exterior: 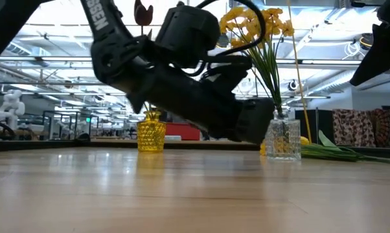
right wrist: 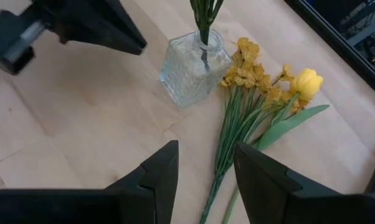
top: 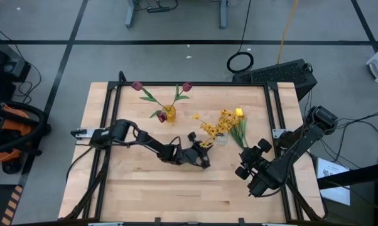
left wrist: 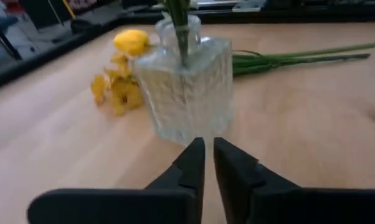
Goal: Sort flowers into vase by color
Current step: Put the yellow flower into the transparent vase
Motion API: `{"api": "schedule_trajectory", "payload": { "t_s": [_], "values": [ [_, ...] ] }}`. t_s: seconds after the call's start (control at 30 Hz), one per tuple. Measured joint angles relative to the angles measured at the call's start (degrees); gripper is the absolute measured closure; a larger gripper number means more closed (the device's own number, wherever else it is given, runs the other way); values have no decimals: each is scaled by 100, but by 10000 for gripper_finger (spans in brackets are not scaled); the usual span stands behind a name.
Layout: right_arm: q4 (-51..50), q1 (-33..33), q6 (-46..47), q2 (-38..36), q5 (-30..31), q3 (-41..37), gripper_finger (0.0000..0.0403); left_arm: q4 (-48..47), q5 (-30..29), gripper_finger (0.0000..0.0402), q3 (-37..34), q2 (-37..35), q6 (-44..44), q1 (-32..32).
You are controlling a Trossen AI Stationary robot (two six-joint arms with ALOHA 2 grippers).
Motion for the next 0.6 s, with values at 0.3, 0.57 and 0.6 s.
{"api": "schedule_trajectory", "payload": {
  "t_s": [0.3, 0.57, 0.6],
  "values": [
    [9, 0, 7, -2, -4, -1, 257, -208, 44, 389, 514, 146, 422, 139],
    [9, 0, 15, -2, -7, -1, 257, -288, 196, 389, 562, 148, 422, 139],
    [8, 0, 17, -2, -7, -1, 257, -280, 217, 389, 562, 148, 422, 150]
  ]
}}
